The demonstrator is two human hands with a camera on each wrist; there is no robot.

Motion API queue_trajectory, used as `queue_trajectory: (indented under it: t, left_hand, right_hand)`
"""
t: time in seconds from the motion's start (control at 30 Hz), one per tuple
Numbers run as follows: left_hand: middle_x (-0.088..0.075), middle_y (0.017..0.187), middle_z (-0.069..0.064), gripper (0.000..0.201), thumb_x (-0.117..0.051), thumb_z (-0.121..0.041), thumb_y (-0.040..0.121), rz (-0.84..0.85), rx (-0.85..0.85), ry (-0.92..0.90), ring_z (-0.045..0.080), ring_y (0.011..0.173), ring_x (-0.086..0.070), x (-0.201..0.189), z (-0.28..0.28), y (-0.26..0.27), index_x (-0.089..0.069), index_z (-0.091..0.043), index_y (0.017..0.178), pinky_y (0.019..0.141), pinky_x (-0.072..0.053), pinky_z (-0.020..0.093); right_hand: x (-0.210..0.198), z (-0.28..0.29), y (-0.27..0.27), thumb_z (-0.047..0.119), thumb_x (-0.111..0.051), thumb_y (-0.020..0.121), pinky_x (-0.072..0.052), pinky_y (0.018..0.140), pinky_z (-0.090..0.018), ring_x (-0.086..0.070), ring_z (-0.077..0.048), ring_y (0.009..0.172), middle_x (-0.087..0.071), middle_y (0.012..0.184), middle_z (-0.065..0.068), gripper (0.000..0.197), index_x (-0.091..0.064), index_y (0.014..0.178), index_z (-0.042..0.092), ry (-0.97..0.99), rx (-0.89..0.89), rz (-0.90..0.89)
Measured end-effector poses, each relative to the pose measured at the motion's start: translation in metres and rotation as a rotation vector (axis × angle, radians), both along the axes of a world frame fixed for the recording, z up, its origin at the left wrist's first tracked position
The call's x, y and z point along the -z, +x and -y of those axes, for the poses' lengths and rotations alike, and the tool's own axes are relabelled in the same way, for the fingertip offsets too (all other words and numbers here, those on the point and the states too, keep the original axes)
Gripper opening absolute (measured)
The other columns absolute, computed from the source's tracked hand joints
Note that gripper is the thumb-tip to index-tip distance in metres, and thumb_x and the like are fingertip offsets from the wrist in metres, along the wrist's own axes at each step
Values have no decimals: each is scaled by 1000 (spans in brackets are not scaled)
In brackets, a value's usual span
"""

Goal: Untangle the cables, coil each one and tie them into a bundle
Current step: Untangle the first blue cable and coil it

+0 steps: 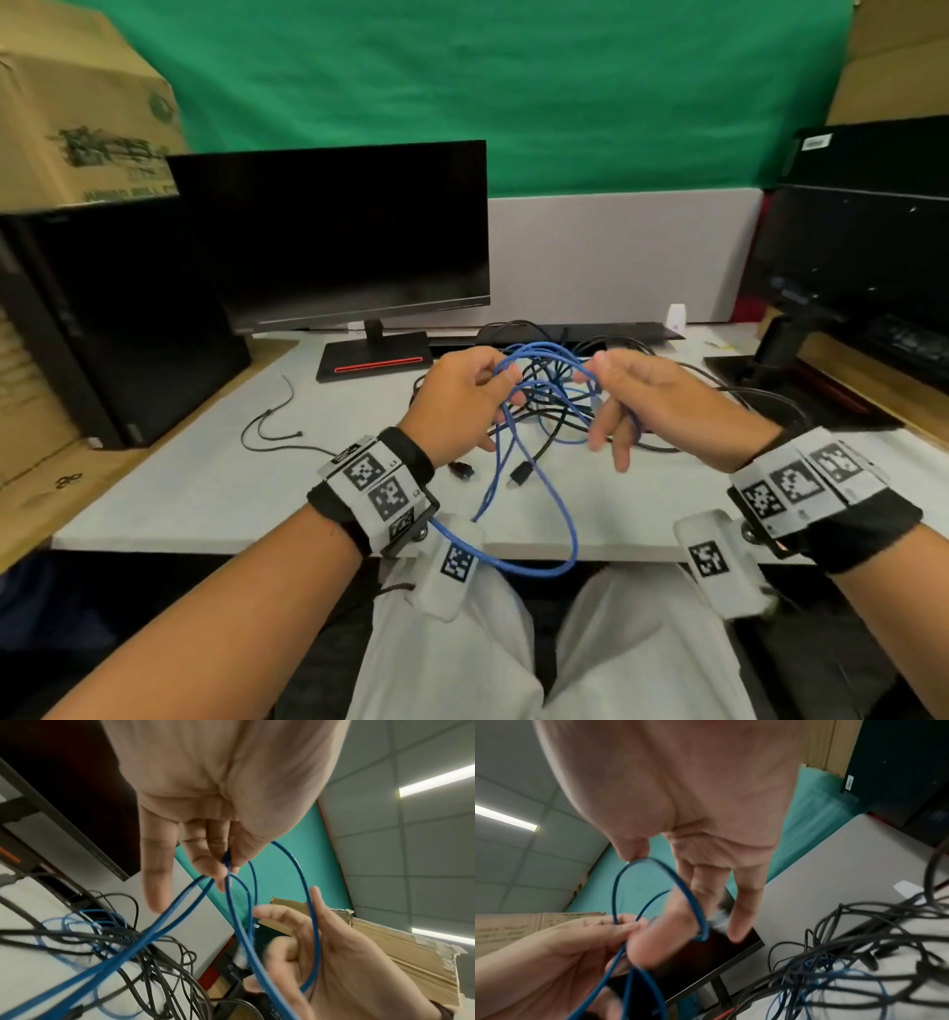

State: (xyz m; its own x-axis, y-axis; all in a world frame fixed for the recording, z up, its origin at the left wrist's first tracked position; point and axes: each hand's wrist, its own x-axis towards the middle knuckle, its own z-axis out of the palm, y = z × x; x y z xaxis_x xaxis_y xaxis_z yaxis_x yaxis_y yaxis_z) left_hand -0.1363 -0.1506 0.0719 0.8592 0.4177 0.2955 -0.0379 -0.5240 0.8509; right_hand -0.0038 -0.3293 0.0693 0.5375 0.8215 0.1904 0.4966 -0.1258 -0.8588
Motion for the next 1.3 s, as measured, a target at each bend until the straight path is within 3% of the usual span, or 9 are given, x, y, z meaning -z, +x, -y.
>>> queue_trajectory:
  t: [0.17, 0.27, 0.43, 0.57, 0.7, 0.93, 1.07, 1.2, 1.3]
  left_hand:
    - [-70, 83, -3, 12, -51, -7, 101, 2, 96, -102, 16, 69, -69, 2, 10, 1, -61, -4, 107, 61, -59, 41]
    - [-69, 88, 1, 4, -63, -8, 96, 4, 126, -50, 17, 69, -67, 3, 5, 1, -61, -5, 97, 62, -61, 42]
    - [-62, 87, 1, 19, -71, -2, 87, -58, 120, -5, 17, 65, -53, 14, -13, -2, -60, -17, 84, 59, -56, 37]
    - [-58, 81, -5, 25, -69, 6, 83, -64, 42, 230, -7, 55, -51, 22, -23, 1, -58, -17, 81, 59, -41, 10]
    - [-55, 72, -8, 27, -70, 0, 85, -69, -131, 264, -3, 59, -51, 27, -41, -1, -56, -21, 78, 61, -39, 16]
    - [-66, 73, 5, 10, -65, -29, 94, -107, -197, 410, 20, 71, -60, 25, -36, 1, -68, -25, 86, 69, -48, 33]
    - [-60, 66, -3, 14, -64, -26, 96, -70, -149, 524, 16, 67, -58, 16, -20, 5, -75, -18, 94, 62, -44, 28]
    - [-67, 64, -2, 10, -68, -20, 93, 17, -98, 373, 1, 53, -57, 9, -19, 6, -73, -15, 87, 50, -40, 10]
    - [-70, 67, -3, 11, -69, -22, 93, 38, -128, 389, 4, 61, -60, 6, -29, 3, -73, -18, 83, 57, -43, 13]
  right_hand:
    - [6, 1, -12, 69, -61, 76, -48, 54, -21, -60, -15, 49, -73, 87, 5, 60, -49, 130, 46, -107, -130, 136]
    - [5, -3, -15, 47, -54, 95, -45, 50, -31, -41, -11, 48, -46, 53, 3, 28, -72, 108, 29, 40, -27, 158]
    - [2, 2, -5, 36, -32, 108, -51, 59, -38, -26, -13, 37, -29, 43, 3, 54, -70, 84, 7, 230, 129, -238]
    - [7, 3, 1, 21, -36, 106, -56, 61, -34, -24, -16, 36, -26, 46, 1, 44, -69, 79, 11, 248, 140, -355]
    - [-2, 16, 13, 14, -63, 86, -56, 68, -36, -20, -11, 38, -23, 47, 7, 6, -60, 82, 11, 400, 61, -468]
    - [5, 16, 2, 81, -58, 64, -53, 71, -33, -62, -12, 67, -67, 77, 3, 58, -66, 85, 27, -158, 84, 436]
    - [23, -5, -9, 70, -64, 72, -53, 67, -29, -67, -13, 64, -70, 82, 11, 53, -59, 108, 32, -144, 59, 404]
    - [39, -12, -10, 31, -64, 93, -45, 52, -19, -65, -14, 46, -65, 71, 15, 6, -61, 90, 28, -204, -37, 374]
    - [36, -10, 1, 17, -50, 99, -52, 48, -31, -64, -21, 45, -58, 68, 6, 24, -60, 78, 24, -102, 34, 189]
